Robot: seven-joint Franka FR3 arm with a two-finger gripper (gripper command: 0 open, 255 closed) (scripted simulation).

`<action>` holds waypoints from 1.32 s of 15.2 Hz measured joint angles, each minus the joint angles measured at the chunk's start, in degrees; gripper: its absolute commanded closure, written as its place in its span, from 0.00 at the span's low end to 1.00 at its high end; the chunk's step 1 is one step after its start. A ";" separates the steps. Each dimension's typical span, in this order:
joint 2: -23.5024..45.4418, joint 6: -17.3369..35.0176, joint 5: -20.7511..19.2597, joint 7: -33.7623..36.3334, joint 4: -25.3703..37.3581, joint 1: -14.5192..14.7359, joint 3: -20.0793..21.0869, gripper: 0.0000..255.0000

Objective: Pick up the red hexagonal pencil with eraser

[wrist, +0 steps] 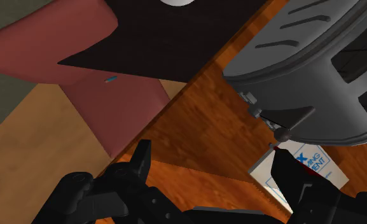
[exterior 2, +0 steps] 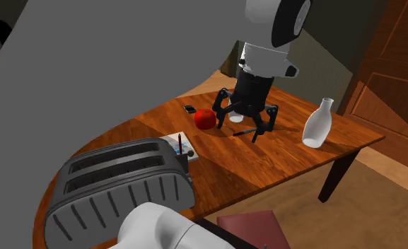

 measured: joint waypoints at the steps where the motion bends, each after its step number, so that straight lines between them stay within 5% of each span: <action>1: 0.00 0.00 0.00 0.00 0.00 0.00 0.00 0.00; 9: 5.13 6.01 5.99 11.64 -0.93 2.26 10.04 0.00; 20: 23.01 17.33 9.79 29.31 5.48 4.04 24.27 0.00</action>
